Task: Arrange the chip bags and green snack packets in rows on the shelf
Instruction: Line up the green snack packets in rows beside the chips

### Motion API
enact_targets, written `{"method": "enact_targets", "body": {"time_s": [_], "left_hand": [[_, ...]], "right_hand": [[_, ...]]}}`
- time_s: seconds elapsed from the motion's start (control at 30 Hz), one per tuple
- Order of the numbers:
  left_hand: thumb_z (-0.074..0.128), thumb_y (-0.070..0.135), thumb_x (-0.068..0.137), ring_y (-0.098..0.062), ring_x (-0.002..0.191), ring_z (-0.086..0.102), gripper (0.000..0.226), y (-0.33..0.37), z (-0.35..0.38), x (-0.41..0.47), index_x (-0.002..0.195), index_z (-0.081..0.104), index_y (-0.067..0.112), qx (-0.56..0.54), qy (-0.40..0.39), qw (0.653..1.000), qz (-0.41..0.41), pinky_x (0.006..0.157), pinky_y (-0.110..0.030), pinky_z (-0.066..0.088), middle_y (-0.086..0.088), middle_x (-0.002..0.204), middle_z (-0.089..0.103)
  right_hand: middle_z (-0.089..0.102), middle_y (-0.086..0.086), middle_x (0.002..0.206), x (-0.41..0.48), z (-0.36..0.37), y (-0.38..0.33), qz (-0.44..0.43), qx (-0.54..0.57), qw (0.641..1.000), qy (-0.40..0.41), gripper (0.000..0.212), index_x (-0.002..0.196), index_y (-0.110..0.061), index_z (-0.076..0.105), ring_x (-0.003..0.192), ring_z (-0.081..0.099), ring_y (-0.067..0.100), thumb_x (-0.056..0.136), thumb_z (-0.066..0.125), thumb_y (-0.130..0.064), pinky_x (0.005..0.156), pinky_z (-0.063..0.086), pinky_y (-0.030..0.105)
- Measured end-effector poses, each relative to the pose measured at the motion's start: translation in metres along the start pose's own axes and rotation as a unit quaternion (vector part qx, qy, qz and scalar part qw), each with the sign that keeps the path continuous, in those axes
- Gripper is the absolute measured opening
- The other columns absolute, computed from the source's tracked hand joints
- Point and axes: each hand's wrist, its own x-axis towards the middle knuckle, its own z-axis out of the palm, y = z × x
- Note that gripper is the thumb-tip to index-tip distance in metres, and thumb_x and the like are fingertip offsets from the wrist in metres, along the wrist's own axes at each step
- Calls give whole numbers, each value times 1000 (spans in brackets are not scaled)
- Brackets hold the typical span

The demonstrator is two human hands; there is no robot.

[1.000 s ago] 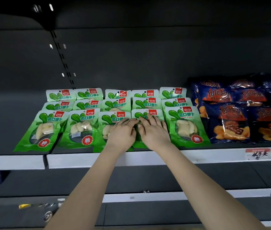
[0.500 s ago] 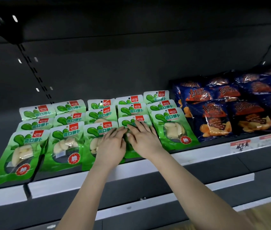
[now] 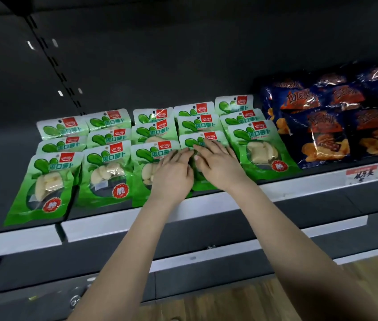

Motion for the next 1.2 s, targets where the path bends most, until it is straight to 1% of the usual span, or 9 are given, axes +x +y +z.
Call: {"method": "enact_targets", "body": {"time_s": [0.13, 0.37, 0.47, 0.53, 0.67, 0.8, 0.93, 1.03, 1.2], "left_hand": [[35, 21, 97, -20, 140, 28, 47, 0, 1, 4, 143, 34, 22, 6, -4, 1000, 15, 113, -37, 20, 2, 150, 36], [36, 18, 97, -20, 139, 27, 45, -4, -3, 12, 142, 34, 17, -31, -31, 999, 28, 114, -36, 17, -2, 149, 36], [39, 16, 96, -21, 138, 29, 48, -6, -11, 18, 143, 33, 19, -83, -56, 995, 22, 115, -37, 17, -2, 149, 35], [40, 14, 95, -22, 137, 32, 47, -13, -20, 25, 142, 35, 19, -114, -53, 992, 16, 116, -41, 18, -4, 148, 37], [39, 15, 95, -22, 137, 31, 45, -41, -33, 43, 139, 37, 18, -73, -28, 997, -8, 118, -44, 13, -4, 146, 40], [34, 25, 98, -24, 141, 26, 46, -76, -42, 61, 144, 32, 17, 0, -44, 997, -55, 118, -46, 8, -6, 150, 34], [29, 33, 100, -26, 142, 22, 49, -102, -44, 72, 145, 29, 15, 38, -74, 993, -86, 118, -46, 10, -7, 153, 29], [25, 35, 100, -23, 143, 20, 50, -111, -40, 82, 146, 28, 15, 52, -82, 991, -88, 117, -45, 9, -4, 154, 27], [24, 32, 99, -18, 143, 22, 51, -114, -33, 94, 147, 24, 14, 69, -80, 991, -83, 118, -40, 10, -4, 155, 26]], "right_hand": [[10, -2, 160, 0, 0, 0, 3, -15, 1000, -12, 49, 150, -32, 23, 147, 4, 18, 102, 20, -43, 119, 3, 42], [-2, -2, 161, 3, 0, -2, 12, -33, 998, -44, 50, 152, -31, 13, 147, -7, 17, 102, 12, -42, 119, -3, 43], [-3, 1, 161, 8, -4, -5, 18, -35, 998, -51, 50, 151, -29, 16, 147, -7, 20, 103, 16, -41, 118, -4, 50], [-5, 1, 161, 16, -9, -11, 11, -24, 999, -33, 50, 150, -29, 19, 147, -7, 23, 102, 23, -41, 116, -3, 54], [-7, 1, 160, 41, -15, -29, -22, -15, 1000, 10, 50, 150, -29, 21, 147, -5, 24, 102, 29, -39, 115, -3, 56], [-9, 1, 160, 67, -9, -49, -51, -25, 998, -11, 51, 151, -27, 18, 147, -8, 24, 102, 26, -37, 115, -6, 56], [-12, 0, 160, 93, 1, -67, -71, -40, 996, -31, 53, 153, -24, 13, 147, -10, 23, 102, 22, -39, 114, -6, 56], [-8, 1, 161, 113, 9, -76, -76, -63, 994, -41, 55, 153, -21, 12, 147, -9, 23, 102, 21, -41, 115, -5, 55], [-2, 1, 161, 129, 18, -81, -76, -94, 992, -44, 55, 152, -20, 18, 147, -3, 20, 101, 22, -39, 117, -5, 52]]}}
